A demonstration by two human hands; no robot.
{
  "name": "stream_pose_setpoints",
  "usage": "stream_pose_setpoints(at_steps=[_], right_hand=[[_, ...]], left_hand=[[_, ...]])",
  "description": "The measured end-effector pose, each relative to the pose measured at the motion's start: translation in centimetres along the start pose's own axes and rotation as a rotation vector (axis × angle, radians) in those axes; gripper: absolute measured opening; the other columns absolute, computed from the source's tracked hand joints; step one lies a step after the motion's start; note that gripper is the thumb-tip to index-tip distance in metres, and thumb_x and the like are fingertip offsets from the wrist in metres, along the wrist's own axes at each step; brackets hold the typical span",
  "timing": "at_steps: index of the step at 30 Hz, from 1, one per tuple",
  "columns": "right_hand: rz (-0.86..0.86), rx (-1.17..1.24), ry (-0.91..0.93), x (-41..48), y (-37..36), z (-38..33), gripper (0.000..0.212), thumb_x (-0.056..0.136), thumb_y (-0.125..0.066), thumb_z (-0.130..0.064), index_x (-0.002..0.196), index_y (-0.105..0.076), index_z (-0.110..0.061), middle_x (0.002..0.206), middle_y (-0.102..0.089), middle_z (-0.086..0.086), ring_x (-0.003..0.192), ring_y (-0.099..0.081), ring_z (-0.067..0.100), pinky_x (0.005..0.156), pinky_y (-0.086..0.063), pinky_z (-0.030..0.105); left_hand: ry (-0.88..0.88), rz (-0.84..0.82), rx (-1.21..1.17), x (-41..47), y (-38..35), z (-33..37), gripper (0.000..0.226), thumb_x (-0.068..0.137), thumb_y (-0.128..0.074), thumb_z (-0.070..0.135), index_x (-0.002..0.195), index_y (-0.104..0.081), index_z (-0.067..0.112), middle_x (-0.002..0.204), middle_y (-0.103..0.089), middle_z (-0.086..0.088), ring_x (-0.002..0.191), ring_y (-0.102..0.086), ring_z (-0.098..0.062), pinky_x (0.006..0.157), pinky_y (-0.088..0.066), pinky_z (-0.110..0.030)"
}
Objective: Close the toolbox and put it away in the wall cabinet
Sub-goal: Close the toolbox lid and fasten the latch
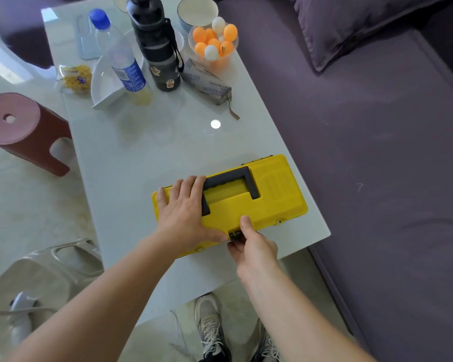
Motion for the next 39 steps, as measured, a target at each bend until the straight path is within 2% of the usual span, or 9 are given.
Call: stream_pose_setpoints(at_steps=[5,12,17,23,25,27,30,35,39], right_hand=[[-0.007,0.060,-0.017,0.1,0.2,0.4,0.033,0.077,-0.074,-0.023,0.099,-0.064,0.000,0.100,-0.070,0.022,0.090,-0.068,0.035,0.086,-0.055,0.049],[-0.074,0.069,-0.028,0.4,0.4,1.0,0.038,0.074,-0.076,-0.027,0.103,-0.065,-0.005,0.101,-0.071,0.016,0.096,-0.066,0.031,0.090,-0.052,0.044],[0.055,-0.071,-0.033,0.1,2.8,2.5,0.024,0.070,-0.081,-0.025,0.077,-0.068,-0.006,0.074,-0.068,0.012,0.071,-0.063,0.024,0.077,-0.054,0.039],[0.170,-0.244,0.040,0.2,3.4,1.2,0.030,0.068,-0.084,-0.023,0.057,-0.063,-0.003,0.061,-0.065,0.014,0.059,-0.059,0.028,0.069,-0.056,0.045],[0.158,-0.244,0.005,0.3,3.0,0.8,0.025,0.070,-0.082,-0.015,0.063,-0.062,-0.001,0.066,-0.066,0.018,0.060,-0.060,0.030,0.071,-0.056,0.049],[0.086,-0.166,-0.058,0.7,2.1,0.5,0.014,0.075,-0.074,-0.003,0.079,-0.064,0.005,0.079,-0.068,0.023,0.069,-0.063,0.033,0.074,-0.055,0.050],[-0.008,-0.039,-0.095,1.1,1.0,0.1,0.017,0.081,-0.062,0.004,0.098,-0.060,0.008,0.094,-0.067,0.027,0.084,-0.064,0.038,0.074,-0.051,0.047],[-0.099,0.044,-0.092,1.0,0.4,0.5,0.009,0.085,-0.060,0.003,0.093,-0.063,0.004,0.093,-0.067,0.024,0.090,-0.064,0.038,0.083,-0.050,0.047],[-0.152,-0.083,-0.045,1.2,1.4,0.4,0.016,0.082,-0.067,-0.005,0.095,-0.064,0.003,0.092,-0.067,0.017,0.089,-0.062,0.031,0.088,-0.048,0.044]], left_hand=[[0.008,-0.017,0.014,-0.1,0.2,0.3,0.135,0.036,-0.064,0.083,0.147,-0.014,0.025,0.151,-0.027,0.002,0.140,-0.018,-0.025,0.114,-0.008,-0.055],[-0.003,-0.044,0.063,0.4,0.8,0.5,0.138,0.032,-0.064,0.085,0.146,-0.016,0.023,0.146,-0.032,0.000,0.135,-0.028,-0.025,0.111,-0.019,-0.051],[-0.001,-0.027,0.092,0.3,0.3,0.4,0.140,0.031,-0.063,0.086,0.146,-0.016,0.022,0.146,-0.032,-0.001,0.134,-0.028,-0.027,0.111,-0.019,-0.053],[0.014,-0.004,0.058,0.2,0.3,0.2,0.137,0.031,-0.064,0.085,0.145,-0.017,0.024,0.147,-0.030,-0.001,0.134,-0.026,-0.027,0.112,-0.017,-0.053],[0.015,0.000,0.050,0.2,0.2,0.2,0.137,0.031,-0.064,0.084,0.145,-0.017,0.024,0.147,-0.030,-0.001,0.134,-0.026,-0.027,0.113,-0.016,-0.053],[0.011,0.004,0.049,0.2,0.2,0.1,0.137,0.031,-0.063,0.084,0.145,-0.017,0.024,0.146,-0.031,-0.001,0.134,-0.027,-0.027,0.112,-0.016,-0.054],[0.002,0.012,0.056,0.4,0.1,0.2,0.136,0.031,-0.063,0.083,0.144,-0.018,0.024,0.146,-0.031,0.000,0.134,-0.026,-0.027,0.112,-0.016,-0.054],[0.010,-0.004,0.036,0.4,0.2,0.1,0.136,0.031,-0.062,0.084,0.145,-0.018,0.023,0.146,-0.031,0.001,0.135,-0.025,-0.025,0.112,-0.014,-0.056],[0.008,-0.023,0.004,0.3,0.4,0.2,0.137,0.031,-0.063,0.084,0.146,-0.017,0.026,0.148,-0.030,0.002,0.137,-0.023,-0.024,0.115,-0.008,-0.054]])
Point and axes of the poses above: each hand's wrist, its own x-axis towards the middle knuckle, its own y-axis out of the back of the hand, z = x × y, the point moved 7 cm from there along x, towards the middle knuckle
